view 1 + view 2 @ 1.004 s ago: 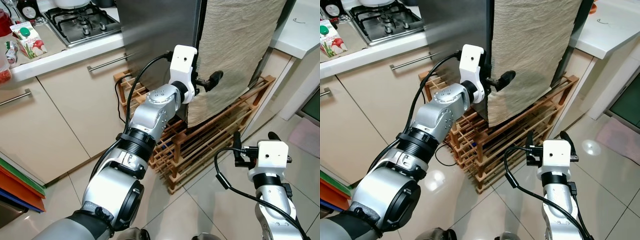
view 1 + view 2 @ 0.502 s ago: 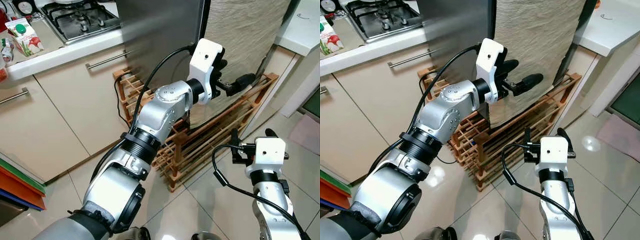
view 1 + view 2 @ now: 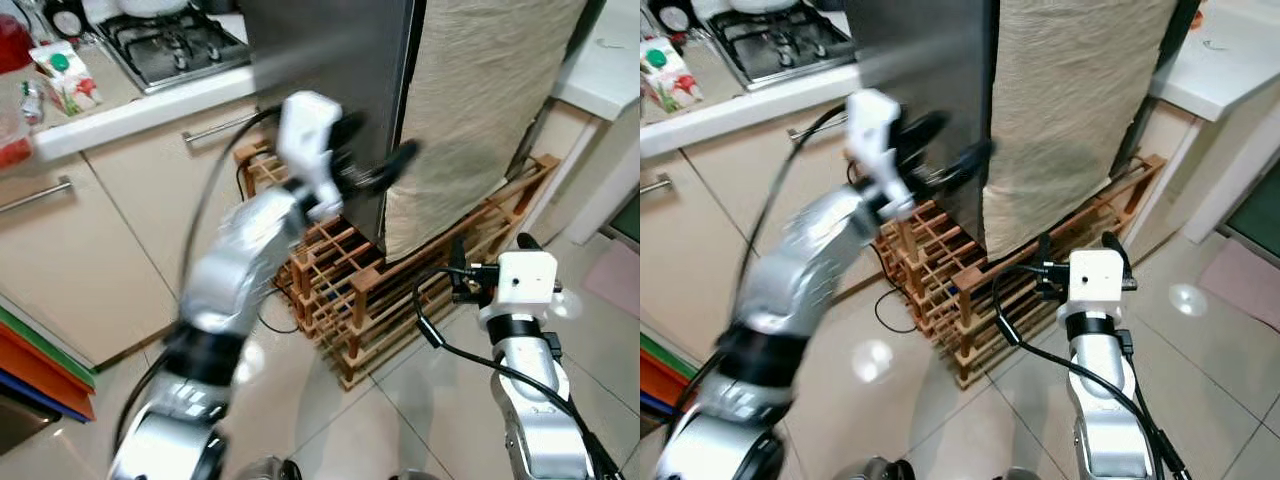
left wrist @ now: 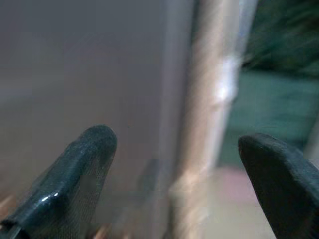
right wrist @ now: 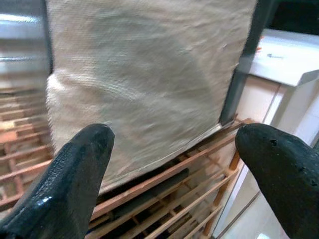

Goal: Restocking fridge

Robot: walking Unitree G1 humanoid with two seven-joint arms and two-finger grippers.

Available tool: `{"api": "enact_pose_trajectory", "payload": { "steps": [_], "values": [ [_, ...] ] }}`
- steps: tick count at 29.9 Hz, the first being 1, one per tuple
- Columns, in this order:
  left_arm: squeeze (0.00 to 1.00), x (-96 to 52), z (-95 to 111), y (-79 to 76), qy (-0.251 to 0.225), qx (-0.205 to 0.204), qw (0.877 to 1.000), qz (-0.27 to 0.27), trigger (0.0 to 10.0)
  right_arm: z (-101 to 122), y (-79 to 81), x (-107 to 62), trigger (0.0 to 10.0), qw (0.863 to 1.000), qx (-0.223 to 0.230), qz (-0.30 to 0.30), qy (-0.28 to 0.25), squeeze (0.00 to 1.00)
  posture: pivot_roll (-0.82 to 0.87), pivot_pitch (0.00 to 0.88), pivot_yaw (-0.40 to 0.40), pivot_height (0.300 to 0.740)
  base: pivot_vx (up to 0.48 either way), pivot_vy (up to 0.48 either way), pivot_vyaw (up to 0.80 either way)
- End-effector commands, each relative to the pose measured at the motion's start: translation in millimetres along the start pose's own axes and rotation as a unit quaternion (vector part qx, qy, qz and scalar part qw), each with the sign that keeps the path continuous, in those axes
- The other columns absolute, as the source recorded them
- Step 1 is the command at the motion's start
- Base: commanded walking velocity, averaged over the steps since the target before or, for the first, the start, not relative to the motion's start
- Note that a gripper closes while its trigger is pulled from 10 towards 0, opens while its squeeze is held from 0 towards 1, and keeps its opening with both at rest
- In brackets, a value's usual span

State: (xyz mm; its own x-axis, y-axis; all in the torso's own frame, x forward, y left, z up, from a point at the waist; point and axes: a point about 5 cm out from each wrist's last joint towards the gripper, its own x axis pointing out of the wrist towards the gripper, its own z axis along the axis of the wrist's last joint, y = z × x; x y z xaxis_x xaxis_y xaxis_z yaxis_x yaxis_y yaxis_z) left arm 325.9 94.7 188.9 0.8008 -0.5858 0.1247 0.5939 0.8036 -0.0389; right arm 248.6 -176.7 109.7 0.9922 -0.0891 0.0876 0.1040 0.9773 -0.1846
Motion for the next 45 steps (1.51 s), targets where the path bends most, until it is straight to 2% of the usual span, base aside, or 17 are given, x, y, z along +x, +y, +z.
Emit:
{"api": "enact_pose_trajectory", "payload": {
  "steps": [1,2,3,4,5,6,7,8,13,16,24,29,34,43,44,45],
  "values": [
    [0.00,-10.3,-16.4,15.8,0.026,0.035,0.997,0.065,10.0,3.6,5.6,3.2,10.0,1.000,0.016,0.008,-0.012,0.00,-0.05,0.000,0.054,0.740,0.000,0.000,0.00],
    [0.00,-10.3,-16.4,15.8,0.026,0.035,0.997,0.065,10.0,3.6,5.6,3.2,10.0,1.000,0.016,0.008,-0.012,0.00,-0.05,0.000,0.054,0.740,0.000,0.000,0.00],
    [0.00,-18.5,-23.5,26.1,0.028,0.057,0.993,0.102,10.0,6.4,6.9,5.1,10.0,1.000,0.016,0.013,-0.019,0.00,-0.05,0.000,0.045,0.740,0.000,0.000,0.00],
    [0.00,-18.5,-23.5,26.1,0.028,0.057,0.993,0.102,10.0,6.4,6.9,5.1,10.0,1.000,0.016,0.013,-0.019,0.00,-0.05,0.000,0.045,0.740,0.000,0.000,0.00],
    [0.00,-30.5,-34.3,48.7,0.049,0.049,0.982,0.178,10.0,9.8,6.2,7.6,10.0,0.999,0.015,0.016,-0.026,0.00,-0.05,0.000,0.037,0.740,0.000,0.000,0.00],
    [0.00,-34.6,-36.8,56.2,0.057,0.044,0.976,0.204,10.0,10.7,5.3,8.0,10.0,0.999,0.015,0.019,-0.028,0.00,-0.05,0.000,0.030,0.740,0.000,0.000,0.00],
    [0.00,-34.6,-36.8,56.2,0.057,0.044,0.976,0.204,10.0,10.7,5.3,8.0,10.0,0.999,0.015,0.019,-0.028,0.00,-0.05,0.000,0.030,0.740,0.000,0.000,0.00],
    [0.00,-37.8,-37.8,59.5,0.067,0.022,0.973,0.221,10.0,10.9,3.6,8.3,10.0,0.999,0.016,0.022,-0.029,0.00,-0.05,0.000,0.030,0.740,0.000,0.000,0.00],
    [0.00,-36.6,-35.3,53.2,0.064,-0.001,0.975,0.211,10.0,12.3,2.0,11.3,10.0,0.999,0.027,0.022,-0.031,0.00,-0.06,0.000,0.035,0.740,0.000,0.000,0.00],
    [0.00,-31.3,-27.6,37.8,0.040,-0.009,0.985,0.166,10.0,15.2,1.8,14.3,10.0,0.999,0.031,0.021,-0.039,0.00,-0.06,0.000,0.043,0.740,0.000,0.000,0.00],
    [0.00,-19.1,-19.0,29.4,0.013,-0.028,0.988,0.154,10.0,18.2,3.9,20.5,10.0,0.998,0.034,0.015,-0.048,0.00,-0.07,0.000,0.053,0.740,0.094,-0.373,0.00],
    [0.00,-11.3,-21.9,28.3,0.025,-0.019,0.988,0.153,10.0,19.2,8.2,22.5,10.0,0.998,0.030,0.025,-0.053,0.00,-0.07,0.000,0.054,0.740,0.257,-0.402,0.00],
    [0.00,-3.5,-30.3,30.4,0.061,0.023,0.984,0.164,10.0,20.0,12.9,24.9,10.0,0.997,0.031,0.032,-0.056,0.00,-0.07,0.000,0.065,0.740,0.263,-0.208,0.00],
    [0.00,2.4,-24.9,30.2,0.044,0.013,0.989,0.144,10.0,20.5,15.0,24.8,10.0,0.997,0.032,0.029,-0.059,0.00,-0.09,0.000,0.081,0.740,0.000,0.000,0.00],
    [0.00,9.1,-23.6,26.6,0.043,0.012,0.990,0.134,10.0,20.1,15.1,24.0,10.0,0.997,0.032,0.029,-0.058,0.00,-0.10,0.000,0.073,0.740,0.000,0.000,0.00],
    [0.00,9.1,-23.6,26.6,0.043,0.012,0.990,0.134,10.0,20.1,15.1,24.0,10.0,0.997,0.032,0.029,-0.058,0.00,-0.10,0.000,0.073,0.740,0.000,0.000,0.00]
  ]
}}
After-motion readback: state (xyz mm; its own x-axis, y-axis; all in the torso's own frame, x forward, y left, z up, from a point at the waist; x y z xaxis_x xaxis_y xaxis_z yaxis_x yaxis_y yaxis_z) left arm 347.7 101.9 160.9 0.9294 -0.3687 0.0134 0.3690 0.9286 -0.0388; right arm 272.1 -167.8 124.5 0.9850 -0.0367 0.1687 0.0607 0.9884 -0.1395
